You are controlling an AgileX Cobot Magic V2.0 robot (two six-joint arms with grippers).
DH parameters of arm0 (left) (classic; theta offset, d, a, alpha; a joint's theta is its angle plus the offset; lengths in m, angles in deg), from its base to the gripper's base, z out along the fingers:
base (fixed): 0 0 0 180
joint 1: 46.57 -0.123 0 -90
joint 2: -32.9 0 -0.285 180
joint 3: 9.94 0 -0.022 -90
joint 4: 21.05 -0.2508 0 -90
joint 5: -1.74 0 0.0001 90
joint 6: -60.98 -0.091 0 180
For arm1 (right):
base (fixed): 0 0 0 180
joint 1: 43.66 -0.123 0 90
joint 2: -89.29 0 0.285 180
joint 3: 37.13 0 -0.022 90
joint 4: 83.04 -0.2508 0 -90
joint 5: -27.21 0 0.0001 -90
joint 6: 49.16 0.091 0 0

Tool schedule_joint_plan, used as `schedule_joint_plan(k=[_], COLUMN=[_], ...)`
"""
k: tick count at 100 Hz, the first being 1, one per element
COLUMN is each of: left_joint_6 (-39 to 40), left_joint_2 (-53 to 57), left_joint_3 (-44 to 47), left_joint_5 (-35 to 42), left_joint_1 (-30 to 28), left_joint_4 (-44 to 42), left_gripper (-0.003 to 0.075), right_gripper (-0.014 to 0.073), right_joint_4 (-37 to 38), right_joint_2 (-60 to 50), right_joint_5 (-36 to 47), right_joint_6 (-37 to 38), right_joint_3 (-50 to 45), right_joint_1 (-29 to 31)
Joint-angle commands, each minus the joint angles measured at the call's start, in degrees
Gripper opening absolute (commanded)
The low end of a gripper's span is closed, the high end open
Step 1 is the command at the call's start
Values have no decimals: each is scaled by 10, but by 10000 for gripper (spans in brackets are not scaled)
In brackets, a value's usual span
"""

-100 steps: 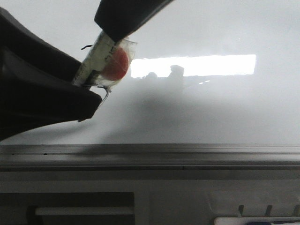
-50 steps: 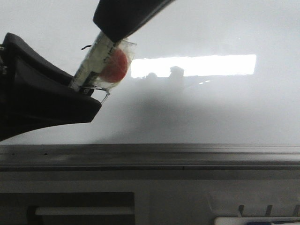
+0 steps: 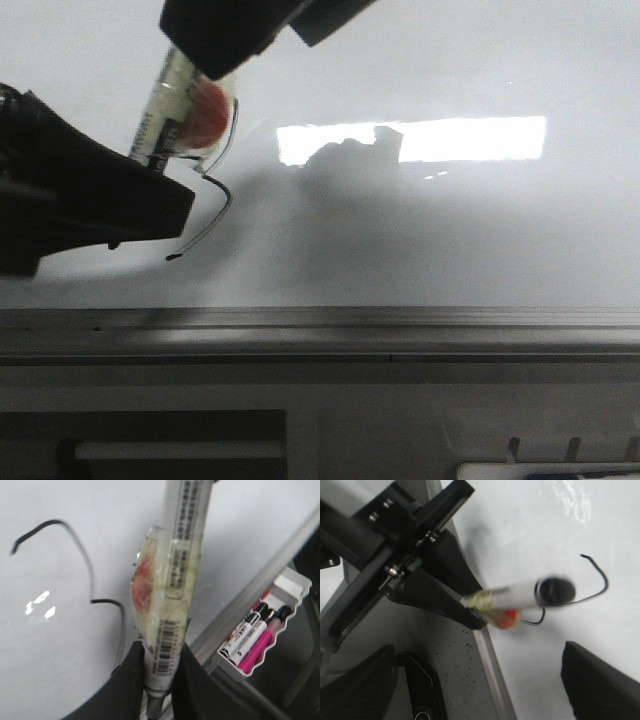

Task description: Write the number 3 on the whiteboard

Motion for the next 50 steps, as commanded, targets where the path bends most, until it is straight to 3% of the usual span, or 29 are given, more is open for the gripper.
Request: schedule_joint_plan(k=[1,13,50], left_joint_6=[7,7,7], left_joint_2=[6,6,6], left_joint_3=[-18,-18,-18], left_joint_5=[34,32,-59], left_joint_1=[-17,-51,-107], left_joint_4=[122,209,238], left_gripper=[-21,-21,-21], right_gripper=[620,596,597], right_joint_4=[-14,-14,-16], right_joint_2=[-25,-33,-33], right_joint_5=[31,31,27], right_joint_6=[-7,-7,-7], right_joint_3=[21,21,21], right_joint_1=[12,13,13])
